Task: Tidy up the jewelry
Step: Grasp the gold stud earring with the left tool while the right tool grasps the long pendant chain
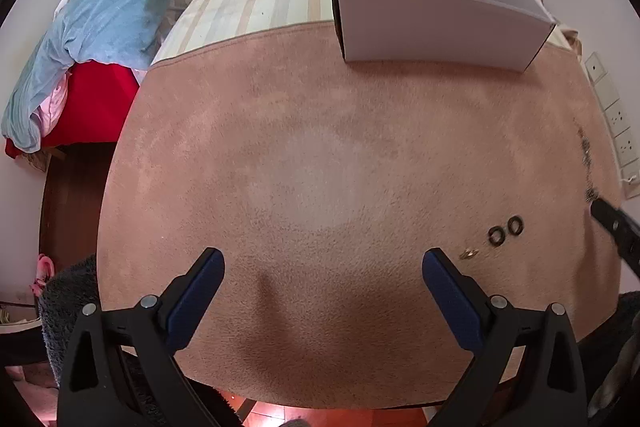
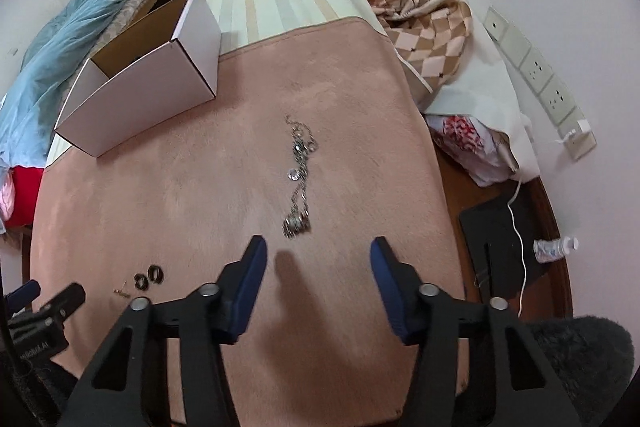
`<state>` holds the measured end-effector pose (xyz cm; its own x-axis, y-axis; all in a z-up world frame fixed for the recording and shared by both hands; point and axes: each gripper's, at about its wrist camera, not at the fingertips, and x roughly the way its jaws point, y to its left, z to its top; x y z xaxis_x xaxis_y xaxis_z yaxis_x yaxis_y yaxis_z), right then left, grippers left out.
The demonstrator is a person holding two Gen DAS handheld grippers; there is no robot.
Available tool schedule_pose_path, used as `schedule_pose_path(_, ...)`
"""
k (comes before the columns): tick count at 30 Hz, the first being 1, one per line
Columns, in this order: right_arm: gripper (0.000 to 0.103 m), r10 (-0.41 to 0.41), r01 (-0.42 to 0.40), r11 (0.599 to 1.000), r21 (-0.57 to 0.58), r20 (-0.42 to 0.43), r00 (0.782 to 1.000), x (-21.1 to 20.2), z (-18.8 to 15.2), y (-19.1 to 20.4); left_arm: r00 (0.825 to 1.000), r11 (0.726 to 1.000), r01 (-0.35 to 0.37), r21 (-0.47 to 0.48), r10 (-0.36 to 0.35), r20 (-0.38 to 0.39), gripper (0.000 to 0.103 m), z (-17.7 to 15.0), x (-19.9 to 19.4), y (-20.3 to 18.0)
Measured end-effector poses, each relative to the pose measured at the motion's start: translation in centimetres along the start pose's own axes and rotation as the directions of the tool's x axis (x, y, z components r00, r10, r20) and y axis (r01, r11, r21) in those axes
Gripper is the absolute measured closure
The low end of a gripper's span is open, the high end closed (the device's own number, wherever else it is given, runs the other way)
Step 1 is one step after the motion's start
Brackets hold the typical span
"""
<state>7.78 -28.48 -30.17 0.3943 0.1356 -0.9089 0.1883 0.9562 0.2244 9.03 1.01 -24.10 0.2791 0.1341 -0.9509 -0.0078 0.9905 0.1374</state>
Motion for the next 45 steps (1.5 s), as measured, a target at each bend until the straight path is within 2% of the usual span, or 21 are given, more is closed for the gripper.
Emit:
schedule_pose_path(6, 0.065, -0.009, 0.012, 0.998, -0.058, 0.056, 0.998, 0.7, 0.4, 1.2, 1.0, 1.0, -0.006, 0.008, 0.006, -0.01, 0.002, -0.3, 0.3, -0.2)
schedule_pose_path(8, 0.091, -0.015, 0.02, 0.997, -0.073, 0.066, 0.998, 0.8, 0.5, 1.5, 1.0, 1.0, -0.005, 0.012, 0.005, -0.012, 0.002, -0.4, 0.4, -0.2)
schedule_pose_path(14, 0.091, 0.001, 0.004, 0.997, -0.083, 0.058, 0.998, 0.3, -0.2, 1.7, 1.0, 0.999, 0.023, 0.035, -0.023, -0.014, 0.002, -1.1, 0.2, -1.1)
schedule_pose_path(19, 0.091, 0.02, -0.017, 0.998, -0.061, 0.054, 0.998, -0.8, -1.0, 1.5, 0.994, 0.994, 0.105, 0.026, -0.105, -0.01, 0.003, -1.6, -0.2, -2.6)
schedule_pose_path(23, 0.091, 0.017, -0.015, 0.999, -0.038, 0.049, 0.999, -0.8, -1.4, 1.1, 0.991, 0.991, 0.133, 0.028, -0.134, 0.013, 0.003, -1.5, -0.2, -3.8)
schedule_pose_path(24, 0.091, 0.015, -0.014, 0.999, -0.032, 0.047, 0.999, -0.7, -1.5, 0.9, 0.99, 0.99, 0.138, 0.036, -0.139, 0.017, 0.007, -1.5, -0.2, -4.2)
schedule_pose_path(25, 0.091, 0.014, -0.013, 0.999, -0.029, 0.045, 0.999, -0.7, -1.5, 0.8, 0.99, 0.99, 0.139, 0.04, -0.14, 0.019, 0.017, -1.5, -0.1, -4.5)
schedule_pose_path(27, 0.091, 0.014, -0.013, 1.0, -0.019, 0.042, 0.999, -0.6, -1.6, 0.6, 0.988, 0.987, 0.151, 0.051, -0.152, 0.015, 0.031, -1.5, 0.2, -4.9)
schedule_pose_path(29, 0.091, 0.013, -0.013, 1.0, -0.01, 0.042, 0.999, -0.6, -1.6, 0.5, 0.986, 0.985, 0.164, 0.061, -0.166, 0.031, 0.035, -1.7, 0.1, -5.3)
schedule_pose_path(32, 0.091, 0.011, -0.011, 1.0, -0.005, 0.044, 0.999, -0.6, -1.4, 0.3, 0.982, 0.981, 0.172, 0.086, -0.177, 0.058, 0.051, -1.6, -0.3, -5.9)
schedule_pose_path(35, 0.091, 0.008, -0.009, 1.0, 0.003, 0.042, 0.999, -0.6, -1.3, 0.1, 0.98, 0.978, 0.178, 0.107, -0.186, 0.07, 0.069, -1.4, -0.4, -6.4)
schedule_pose_path(37, 0.091, 0.007, -0.008, 1.0, 0.006, 0.04, 0.999, -0.5, -1.3, 0.0, 0.978, 0.976, 0.183, 0.122, -0.193, 0.078, 0.085, -1.4, -0.6, -6.7)
schedule_pose_path(40, 0.091, 0.007, -0.007, 1.0, 0.01, 0.042, 0.999, -0.6, -1.3, -0.1, 0.975, 0.972, 0.196, 0.13, -0.207, 0.08, 0.094, -1.5, -0.6, -6.7)
schedule_pose_path(45, 0.091, 0.022, -0.022, 1.0, 0.01, 0.053, 0.998, -1.2, -1.1, 0.1, 0.97, 0.966, 0.223, 0.129, -0.233, 0.073, 0.097, -1.4, -0.3, -6.1)
